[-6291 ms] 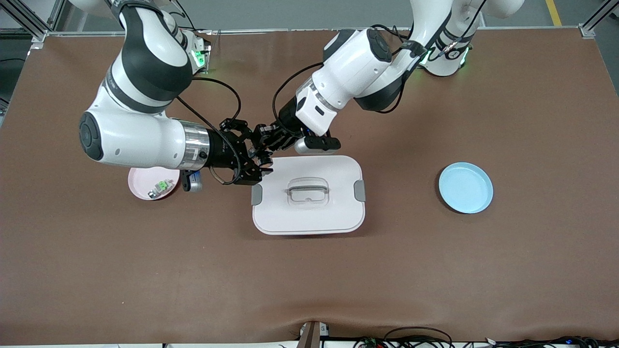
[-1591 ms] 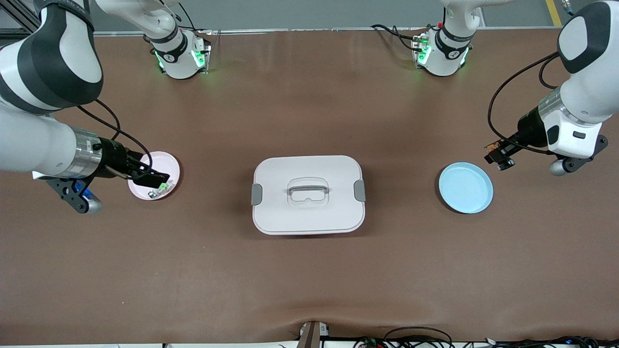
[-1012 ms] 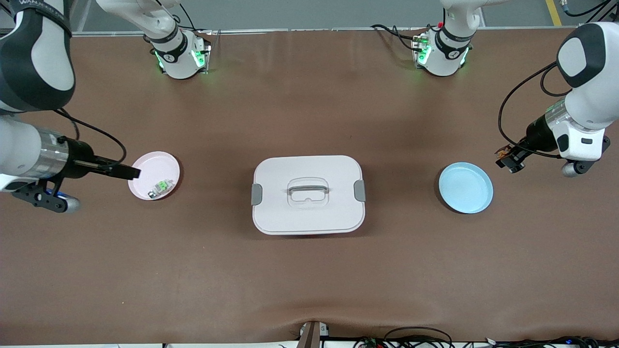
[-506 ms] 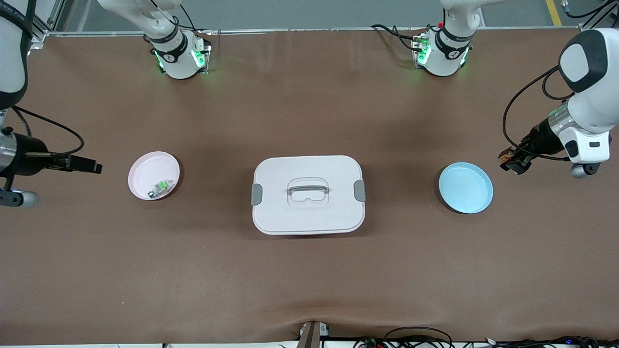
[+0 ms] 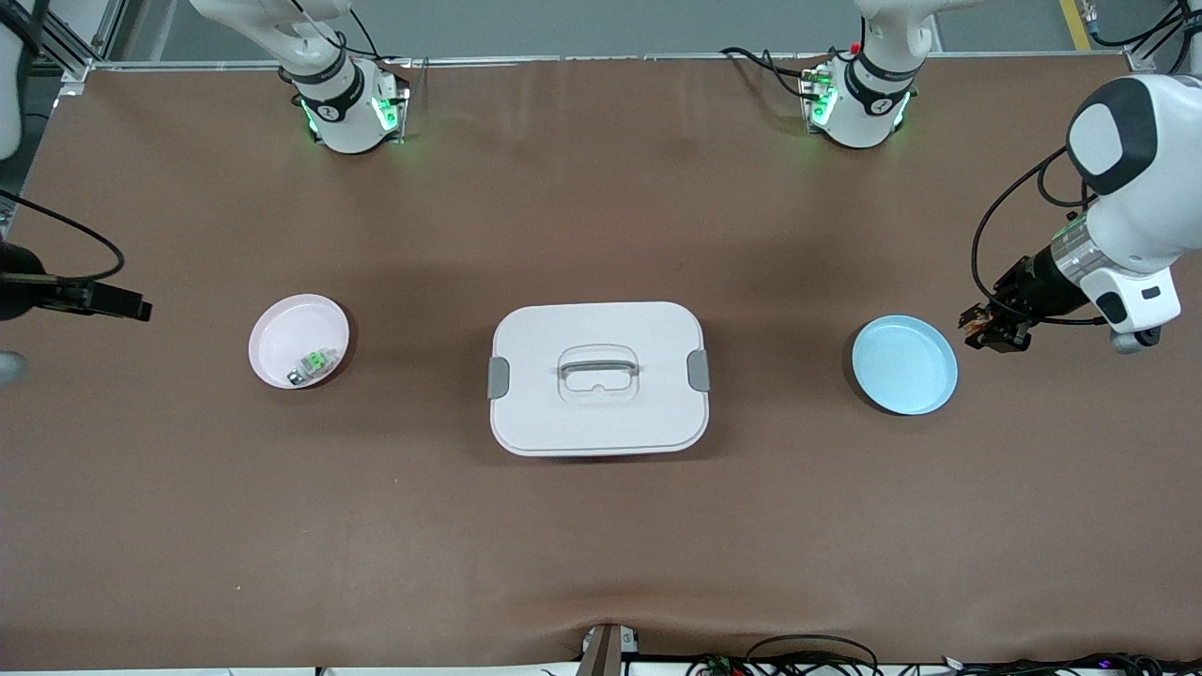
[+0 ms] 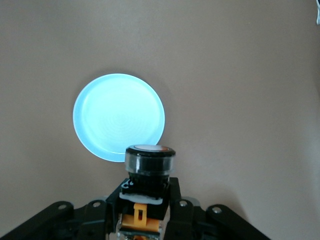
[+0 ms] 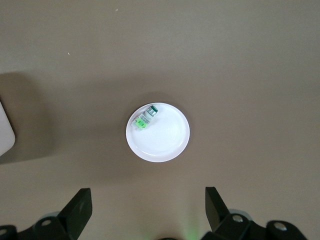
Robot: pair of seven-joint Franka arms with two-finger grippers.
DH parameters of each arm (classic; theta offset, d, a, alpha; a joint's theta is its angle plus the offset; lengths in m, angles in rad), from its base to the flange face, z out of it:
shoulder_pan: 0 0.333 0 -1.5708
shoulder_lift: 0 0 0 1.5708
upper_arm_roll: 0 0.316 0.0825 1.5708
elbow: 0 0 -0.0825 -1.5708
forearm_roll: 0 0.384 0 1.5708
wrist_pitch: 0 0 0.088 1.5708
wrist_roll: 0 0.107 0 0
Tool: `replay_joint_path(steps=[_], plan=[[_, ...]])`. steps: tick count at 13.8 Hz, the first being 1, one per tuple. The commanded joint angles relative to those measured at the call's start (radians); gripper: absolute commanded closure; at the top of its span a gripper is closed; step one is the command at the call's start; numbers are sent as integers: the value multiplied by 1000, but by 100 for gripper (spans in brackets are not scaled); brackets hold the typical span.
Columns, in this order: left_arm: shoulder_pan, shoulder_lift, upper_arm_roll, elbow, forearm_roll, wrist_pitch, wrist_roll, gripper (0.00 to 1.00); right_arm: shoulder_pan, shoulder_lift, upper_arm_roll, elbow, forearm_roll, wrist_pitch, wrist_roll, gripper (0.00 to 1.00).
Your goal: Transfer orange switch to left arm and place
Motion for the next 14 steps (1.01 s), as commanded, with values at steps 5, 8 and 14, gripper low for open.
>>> replay_joint_path(steps=[5, 8, 14], plan=[[0, 61, -26, 1, 148, 63, -287, 98, -68, -60, 14, 11, 105, -47, -123, 0], [0, 79, -38, -3, 151, 61, -341, 98, -80, -60, 10, 11, 101, -56, -159, 0], [1, 121, -40, -19, 168, 50, -369, 98, -154, -60, 15, 10, 104, -70, -366, 0]])
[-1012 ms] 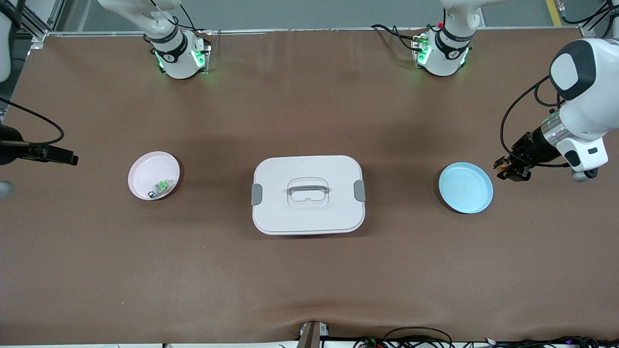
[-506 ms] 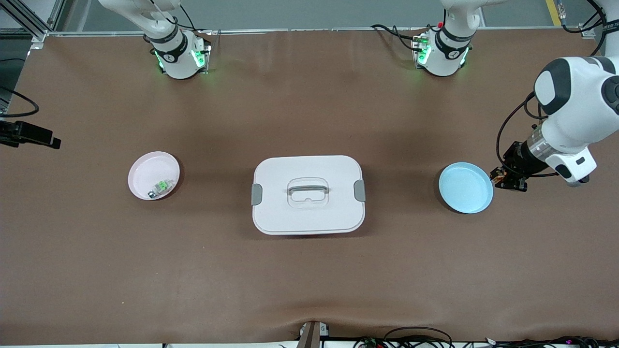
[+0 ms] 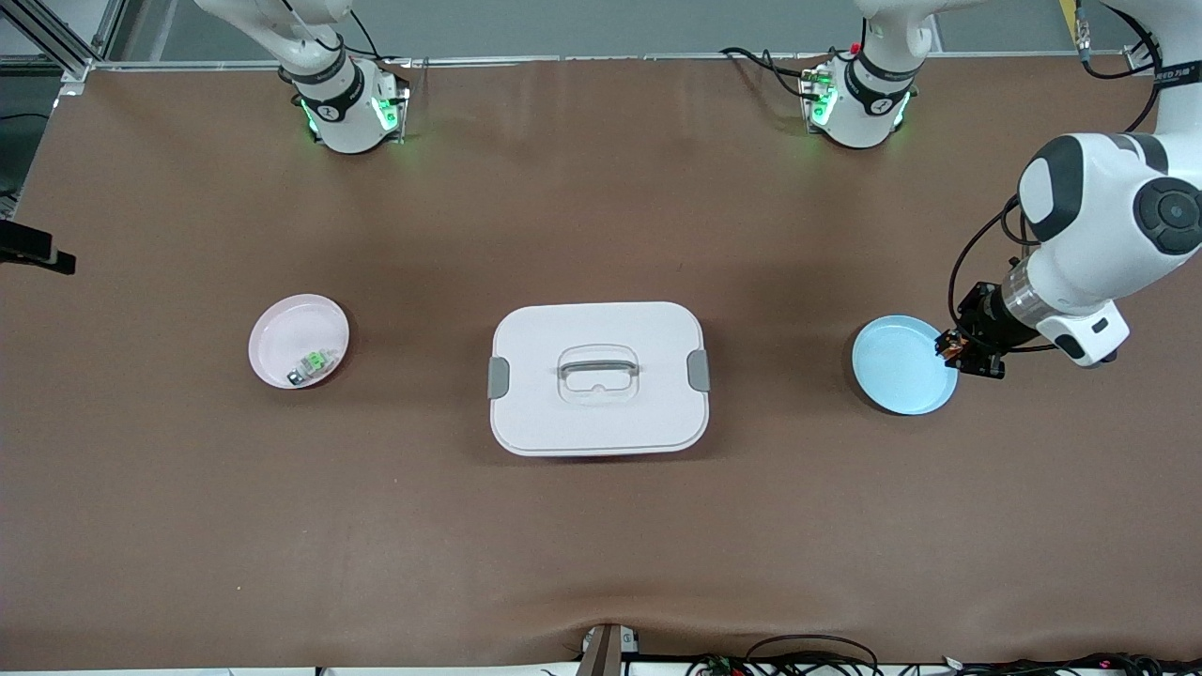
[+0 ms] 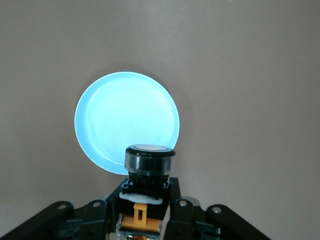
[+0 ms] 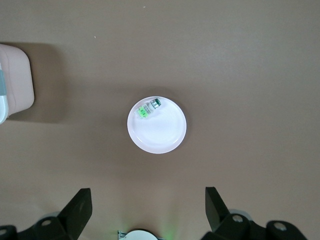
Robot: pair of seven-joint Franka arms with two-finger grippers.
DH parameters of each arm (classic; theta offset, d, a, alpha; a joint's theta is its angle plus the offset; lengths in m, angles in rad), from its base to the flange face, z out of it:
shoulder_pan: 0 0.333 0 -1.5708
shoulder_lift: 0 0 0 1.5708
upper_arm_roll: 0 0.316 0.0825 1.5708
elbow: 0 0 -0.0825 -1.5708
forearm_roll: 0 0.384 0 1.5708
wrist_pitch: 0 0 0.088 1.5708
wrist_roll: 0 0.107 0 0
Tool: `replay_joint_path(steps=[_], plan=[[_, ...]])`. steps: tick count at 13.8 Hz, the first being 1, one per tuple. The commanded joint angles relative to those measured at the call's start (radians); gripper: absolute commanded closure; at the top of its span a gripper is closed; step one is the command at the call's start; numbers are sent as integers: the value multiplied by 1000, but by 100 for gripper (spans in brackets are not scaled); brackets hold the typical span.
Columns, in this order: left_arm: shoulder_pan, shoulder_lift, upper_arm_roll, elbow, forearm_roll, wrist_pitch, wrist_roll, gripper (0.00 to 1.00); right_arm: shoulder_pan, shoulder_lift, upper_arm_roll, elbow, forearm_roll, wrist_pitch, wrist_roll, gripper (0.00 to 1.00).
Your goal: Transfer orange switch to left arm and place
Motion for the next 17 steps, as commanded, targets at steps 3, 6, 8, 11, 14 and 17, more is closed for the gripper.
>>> replay_joint_path(steps=[3, 6, 8, 11, 14, 17], plan=[[6, 14, -8, -28, 26, 0, -28, 97, -6, -15, 16, 1, -27, -11, -14, 0], [7, 30, -8, -46, 39, 1, -31, 97, 0, -19, 21, -1, -75, 1, -14, 0], [9, 34, -7, -54, 39, 9, -31, 97, 1, -44, 24, -9, -76, 45, -26, 0], [10, 40, -6, -86, 64, 49, -51, 97, 4, -49, 21, -10, -69, 59, -39, 0], [18, 63, -7, -120, 125, 101, -94, 97, 9, -73, 19, -12, -66, 32, -25, 0], [18, 79, -5, -140, 127, 154, -105, 97, 58, -130, 15, -73, -79, 44, -11, 0]])
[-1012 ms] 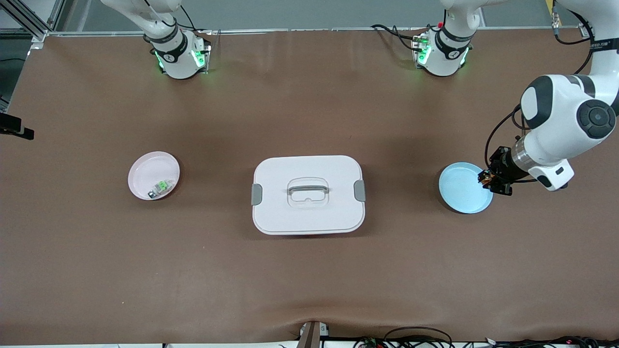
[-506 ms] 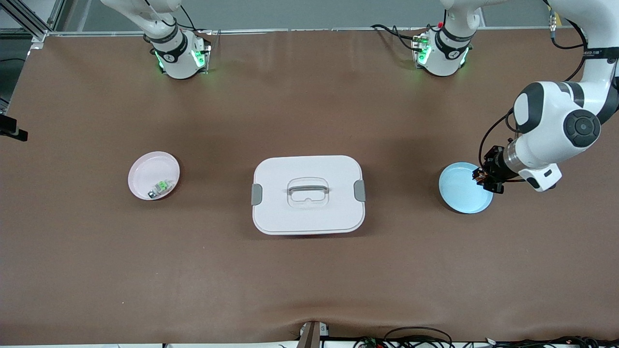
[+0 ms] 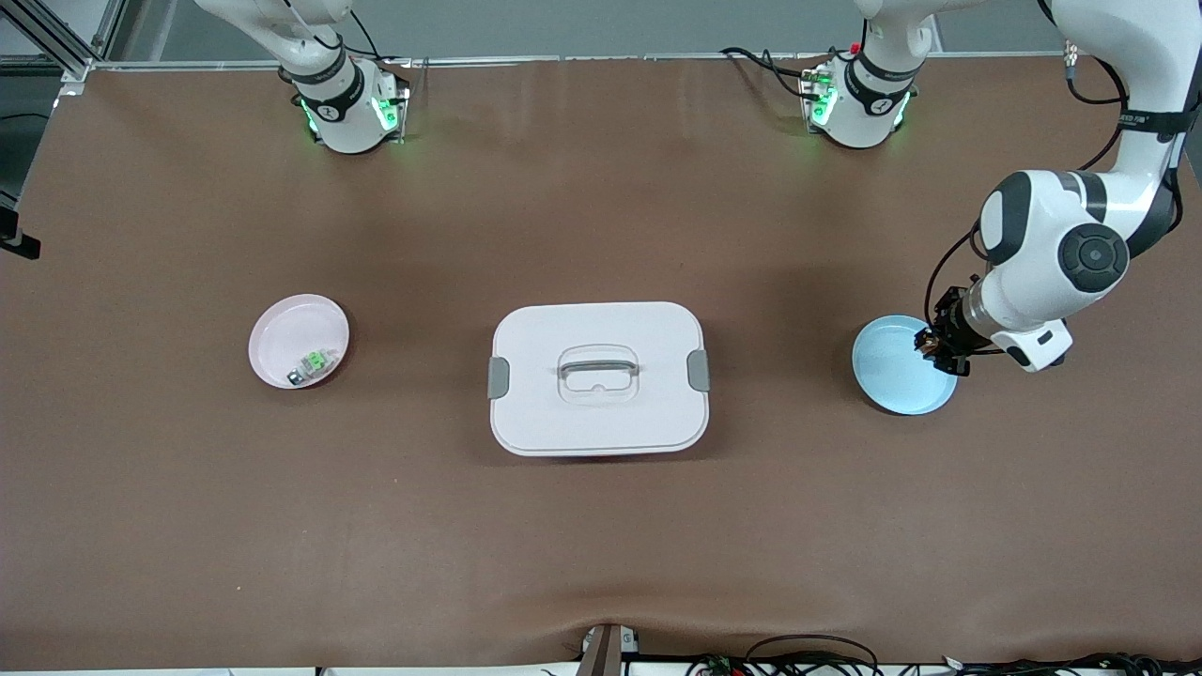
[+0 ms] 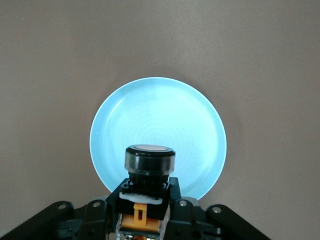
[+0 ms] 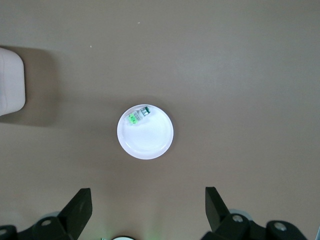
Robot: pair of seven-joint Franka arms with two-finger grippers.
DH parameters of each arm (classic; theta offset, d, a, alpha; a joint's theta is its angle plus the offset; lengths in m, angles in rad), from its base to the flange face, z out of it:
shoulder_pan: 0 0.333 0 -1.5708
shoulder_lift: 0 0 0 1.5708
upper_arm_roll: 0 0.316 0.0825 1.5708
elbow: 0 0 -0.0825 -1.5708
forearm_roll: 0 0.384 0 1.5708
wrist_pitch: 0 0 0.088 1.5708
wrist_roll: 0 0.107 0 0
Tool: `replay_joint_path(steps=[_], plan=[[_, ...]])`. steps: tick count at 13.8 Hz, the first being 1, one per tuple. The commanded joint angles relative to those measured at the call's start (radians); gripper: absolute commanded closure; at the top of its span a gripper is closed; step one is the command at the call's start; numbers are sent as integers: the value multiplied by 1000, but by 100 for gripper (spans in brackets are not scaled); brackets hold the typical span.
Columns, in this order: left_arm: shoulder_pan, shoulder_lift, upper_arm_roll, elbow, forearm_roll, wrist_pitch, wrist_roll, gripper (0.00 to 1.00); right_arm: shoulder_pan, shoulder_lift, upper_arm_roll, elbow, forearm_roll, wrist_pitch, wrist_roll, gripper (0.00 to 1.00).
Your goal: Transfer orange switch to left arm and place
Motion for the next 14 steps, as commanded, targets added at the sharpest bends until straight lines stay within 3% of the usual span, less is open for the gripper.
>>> replay_joint_path(steps=[1, 4, 7, 14], plan=[[8, 10, -6, -33, 28, 71, -28, 97, 47, -86, -4, -98, -22, 40, 17, 0], [8, 36, -4, -52, 77, 122, -68, 97, 73, -130, -6, -158, -27, 86, 17, 0], [11, 76, -4, -50, 160, 157, -149, 97, 142, -147, -6, -174, -97, 103, 68, 0], [11, 132, 3, -50, 188, 209, -192, 97, 136, -144, -3, -169, -84, 108, 109, 0]])
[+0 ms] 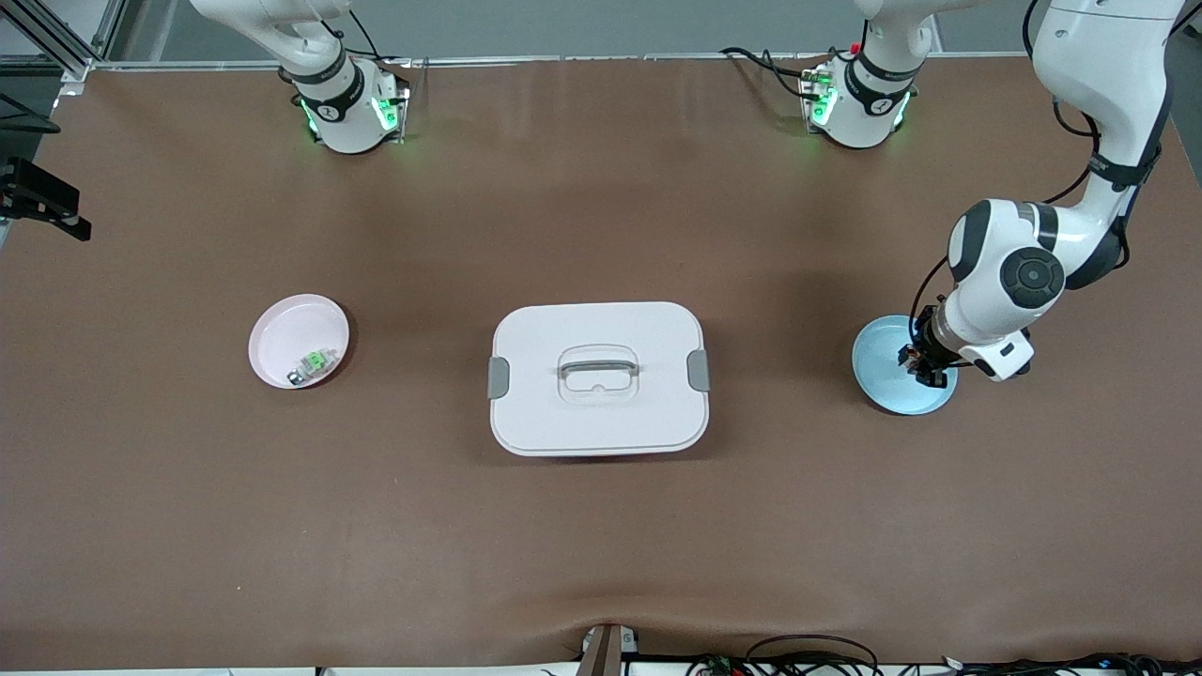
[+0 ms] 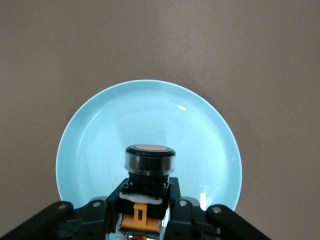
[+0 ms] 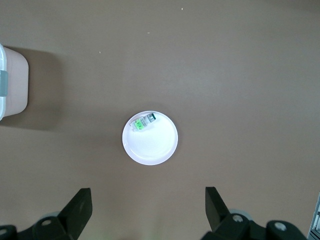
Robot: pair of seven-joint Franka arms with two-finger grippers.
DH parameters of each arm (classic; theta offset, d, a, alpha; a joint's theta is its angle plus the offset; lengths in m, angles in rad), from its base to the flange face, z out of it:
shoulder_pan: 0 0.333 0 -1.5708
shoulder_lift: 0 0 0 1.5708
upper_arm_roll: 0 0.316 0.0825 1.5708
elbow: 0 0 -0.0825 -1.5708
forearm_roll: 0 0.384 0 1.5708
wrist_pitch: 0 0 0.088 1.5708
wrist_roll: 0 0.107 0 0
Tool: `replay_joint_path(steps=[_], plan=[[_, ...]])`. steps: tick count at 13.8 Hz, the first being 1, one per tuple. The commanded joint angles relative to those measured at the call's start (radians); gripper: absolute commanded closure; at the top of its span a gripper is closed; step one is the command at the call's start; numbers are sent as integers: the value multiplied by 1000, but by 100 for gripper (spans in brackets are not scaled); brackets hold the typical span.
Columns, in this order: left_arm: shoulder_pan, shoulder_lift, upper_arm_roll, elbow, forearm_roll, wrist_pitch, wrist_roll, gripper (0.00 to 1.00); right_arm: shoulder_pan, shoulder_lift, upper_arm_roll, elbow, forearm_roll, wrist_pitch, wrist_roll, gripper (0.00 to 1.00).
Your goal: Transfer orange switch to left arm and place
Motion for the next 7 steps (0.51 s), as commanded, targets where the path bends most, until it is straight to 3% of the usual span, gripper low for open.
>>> replay_joint_path(steps=[1, 7], plan=[[7, 14, 2, -7, 30, 32, -30, 97, -2, -24, 4, -28, -5, 18, 18, 0], [16, 54, 2, -7, 121, 67, -97, 93, 0, -21, 5, -25, 0, 25, 21, 0]])
